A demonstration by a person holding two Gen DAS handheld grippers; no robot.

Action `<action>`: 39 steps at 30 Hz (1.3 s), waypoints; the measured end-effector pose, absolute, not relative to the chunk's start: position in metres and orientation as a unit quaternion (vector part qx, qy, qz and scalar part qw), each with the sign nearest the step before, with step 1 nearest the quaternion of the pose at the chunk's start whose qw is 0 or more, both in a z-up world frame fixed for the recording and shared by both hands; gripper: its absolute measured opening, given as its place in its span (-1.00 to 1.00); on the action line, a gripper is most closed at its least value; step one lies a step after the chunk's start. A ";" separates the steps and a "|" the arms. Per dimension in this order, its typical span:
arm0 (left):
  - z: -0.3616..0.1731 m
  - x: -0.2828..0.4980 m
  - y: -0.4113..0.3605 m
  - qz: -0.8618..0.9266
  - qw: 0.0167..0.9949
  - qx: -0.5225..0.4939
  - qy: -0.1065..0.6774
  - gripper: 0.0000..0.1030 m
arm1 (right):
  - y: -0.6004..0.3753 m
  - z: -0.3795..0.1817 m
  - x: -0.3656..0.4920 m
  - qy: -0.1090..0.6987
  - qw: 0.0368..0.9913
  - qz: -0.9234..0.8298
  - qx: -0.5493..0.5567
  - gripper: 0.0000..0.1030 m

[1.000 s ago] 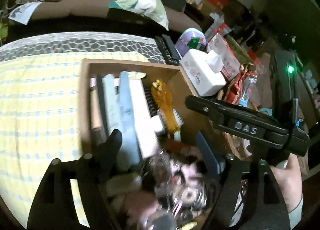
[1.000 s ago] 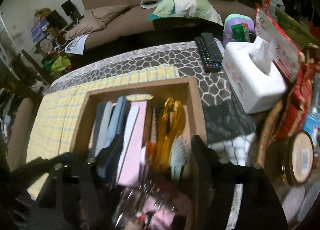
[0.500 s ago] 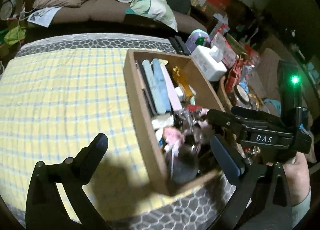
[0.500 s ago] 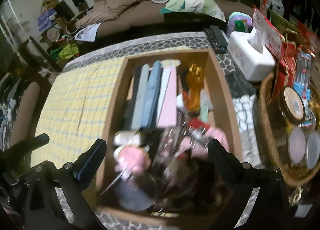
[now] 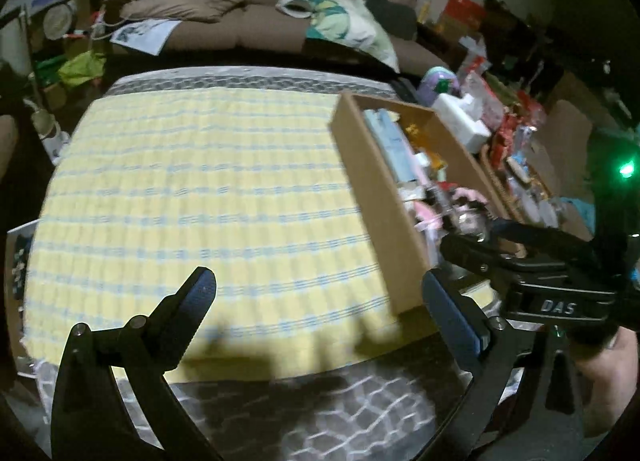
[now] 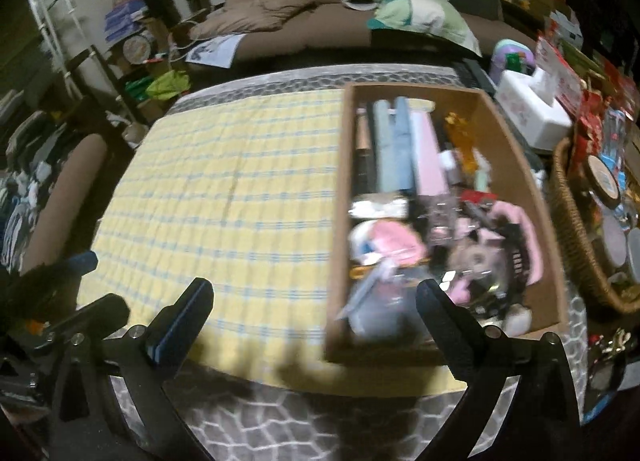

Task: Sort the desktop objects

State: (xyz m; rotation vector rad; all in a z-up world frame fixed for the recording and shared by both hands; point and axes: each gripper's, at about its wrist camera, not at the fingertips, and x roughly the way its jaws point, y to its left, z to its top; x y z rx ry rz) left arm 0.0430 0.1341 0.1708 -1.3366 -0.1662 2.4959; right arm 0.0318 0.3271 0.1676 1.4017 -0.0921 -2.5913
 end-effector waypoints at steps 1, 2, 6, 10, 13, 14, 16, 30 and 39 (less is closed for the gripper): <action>0.169 0.045 0.128 0.871 0.146 -0.466 -0.054 1.00 | 0.319 0.166 0.033 -0.031 0.100 -0.876 0.472 1.00; 0.167 0.047 0.119 0.873 0.139 -0.465 -0.050 1.00 | 0.311 0.164 0.035 -0.033 0.103 -0.876 0.470 1.00; 0.152 0.050 0.088 0.877 0.109 -0.466 -0.047 1.00 | 0.280 0.152 0.038 -0.046 0.113 -0.877 0.465 1.00; 0.130 0.050 0.060 0.876 0.086 -0.472 -0.048 1.00 | 0.254 0.134 0.036 -0.039 0.117 -0.876 0.466 1.00; 0.110 0.048 0.044 0.876 0.069 -0.475 -0.051 1.00 | 0.240 0.118 0.033 -0.035 0.113 -0.877 0.465 1.00; 0.105 0.048 0.041 0.876 0.067 -0.476 -0.051 1.00 | 0.237 0.112 0.033 -0.037 0.111 -0.877 0.466 1.00; 0.089 0.046 0.034 0.875 0.060 -0.477 -0.053 1.00 | 0.234 0.099 0.030 -0.041 0.106 -0.876 0.469 1.00; 0.027 0.027 0.026 0.874 0.044 -0.481 -0.056 1.00 | 0.223 0.019 0.019 -0.020 0.070 -0.871 0.487 1.00; -0.003 0.027 0.035 0.869 0.022 -0.493 -0.033 1.00 | 0.215 -0.001 0.029 0.011 0.051 -0.878 0.476 1.00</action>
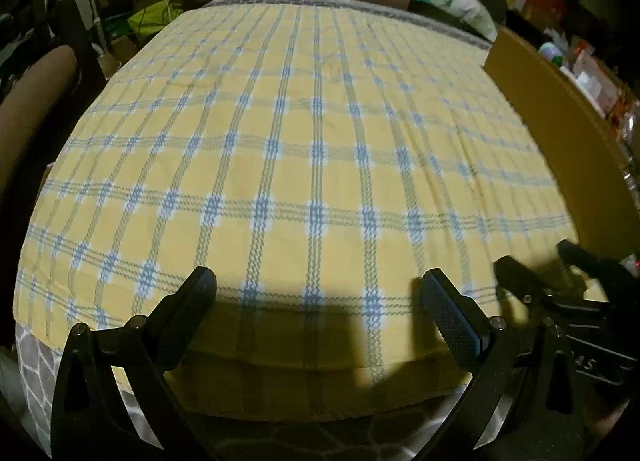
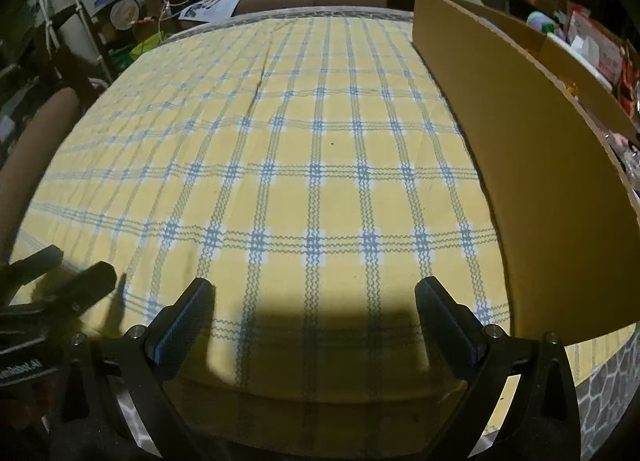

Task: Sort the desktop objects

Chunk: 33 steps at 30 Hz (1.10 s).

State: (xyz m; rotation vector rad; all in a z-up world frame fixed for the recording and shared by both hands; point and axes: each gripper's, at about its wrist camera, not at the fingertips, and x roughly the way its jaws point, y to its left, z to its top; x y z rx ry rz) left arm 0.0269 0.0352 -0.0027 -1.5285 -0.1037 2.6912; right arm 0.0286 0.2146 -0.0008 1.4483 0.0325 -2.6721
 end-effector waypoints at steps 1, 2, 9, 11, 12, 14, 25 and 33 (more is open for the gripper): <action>-0.004 0.028 0.037 0.871 0.019 -0.490 -0.028 1.00 | 0.213 -0.002 0.030 0.017 0.043 -0.881 0.472 1.00; -0.005 0.030 0.038 0.875 0.017 -0.483 -0.030 1.00 | 0.213 -0.003 0.031 0.018 0.038 -0.884 0.466 1.00; -0.009 0.035 0.038 0.888 0.017 -0.460 -0.019 1.00 | 0.213 -0.005 0.034 0.016 0.031 -0.894 0.446 1.00; -0.009 0.035 0.037 0.888 0.018 -0.460 -0.019 1.00 | 0.213 -0.005 0.035 0.016 0.031 -0.894 0.446 1.00; -0.009 0.035 0.038 0.888 0.018 -0.460 -0.019 1.00 | 0.213 -0.005 0.035 0.016 0.031 -0.894 0.446 1.00; -0.009 0.035 0.038 0.888 0.018 -0.460 -0.019 1.00 | 0.213 -0.005 0.034 0.016 0.031 -0.894 0.446 1.00; -0.009 0.035 0.037 0.888 0.017 -0.459 -0.019 1.00 | 0.214 -0.005 0.034 0.016 0.031 -0.894 0.446 1.00; -0.009 0.035 0.037 0.888 0.017 -0.459 -0.019 1.00 | 0.213 -0.005 0.034 0.016 0.031 -0.894 0.446 1.00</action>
